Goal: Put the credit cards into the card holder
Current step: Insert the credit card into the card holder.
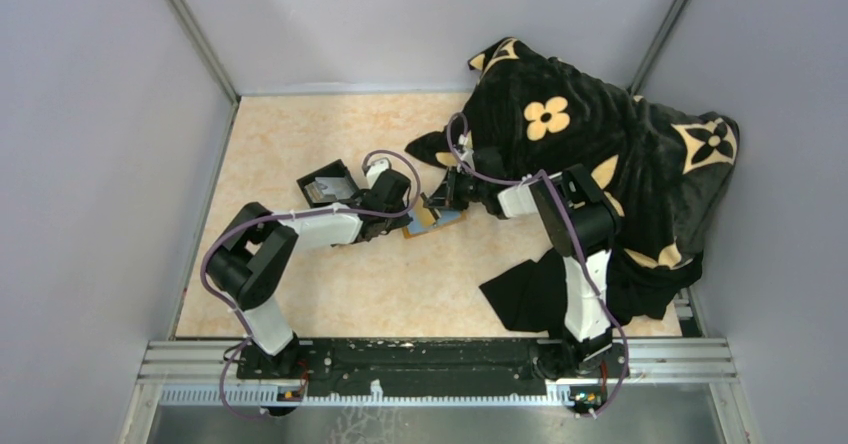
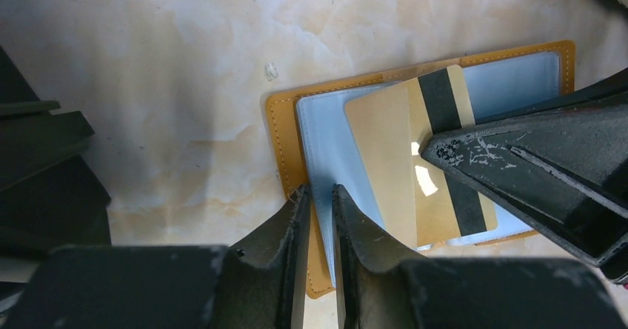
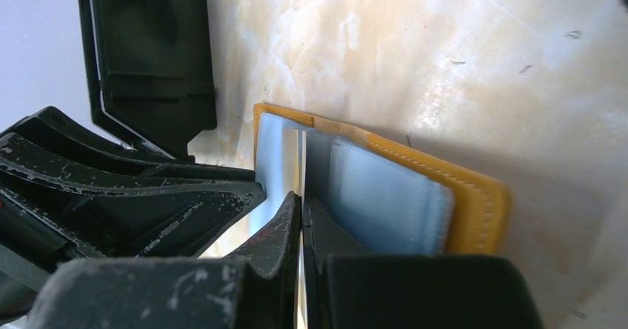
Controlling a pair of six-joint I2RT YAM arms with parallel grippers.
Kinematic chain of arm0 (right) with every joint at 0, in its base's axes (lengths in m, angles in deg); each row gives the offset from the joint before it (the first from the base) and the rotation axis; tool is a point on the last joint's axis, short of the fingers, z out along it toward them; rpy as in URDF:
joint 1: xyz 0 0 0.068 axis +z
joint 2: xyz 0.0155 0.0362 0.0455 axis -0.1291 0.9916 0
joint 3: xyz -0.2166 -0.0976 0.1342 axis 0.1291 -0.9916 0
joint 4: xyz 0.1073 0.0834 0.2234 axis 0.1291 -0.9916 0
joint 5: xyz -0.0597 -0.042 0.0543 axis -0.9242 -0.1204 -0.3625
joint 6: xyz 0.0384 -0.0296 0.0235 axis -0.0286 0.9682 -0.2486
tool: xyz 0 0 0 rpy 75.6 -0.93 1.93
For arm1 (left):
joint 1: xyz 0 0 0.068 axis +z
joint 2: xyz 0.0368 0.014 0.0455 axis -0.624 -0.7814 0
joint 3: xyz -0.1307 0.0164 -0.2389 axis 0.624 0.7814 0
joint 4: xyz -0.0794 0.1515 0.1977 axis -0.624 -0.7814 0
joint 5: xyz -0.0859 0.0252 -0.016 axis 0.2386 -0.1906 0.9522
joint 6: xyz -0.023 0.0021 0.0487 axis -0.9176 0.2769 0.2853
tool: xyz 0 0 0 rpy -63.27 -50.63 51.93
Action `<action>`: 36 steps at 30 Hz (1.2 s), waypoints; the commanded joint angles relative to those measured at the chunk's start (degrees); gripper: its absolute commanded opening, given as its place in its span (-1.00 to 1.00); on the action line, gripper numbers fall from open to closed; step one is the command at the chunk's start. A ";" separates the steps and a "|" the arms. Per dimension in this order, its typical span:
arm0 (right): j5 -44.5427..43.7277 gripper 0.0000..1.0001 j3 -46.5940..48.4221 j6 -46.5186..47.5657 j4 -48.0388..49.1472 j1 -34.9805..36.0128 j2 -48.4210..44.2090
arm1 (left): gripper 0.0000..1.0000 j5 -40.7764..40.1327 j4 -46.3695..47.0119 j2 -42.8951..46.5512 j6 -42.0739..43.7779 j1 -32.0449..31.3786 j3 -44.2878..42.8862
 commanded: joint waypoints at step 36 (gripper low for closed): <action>-28.34 -0.05 7.62 14.61 -29.91 8.78 -7.54 | -0.53 0.53 -8.89 -2.39 2.13 0.77 6.58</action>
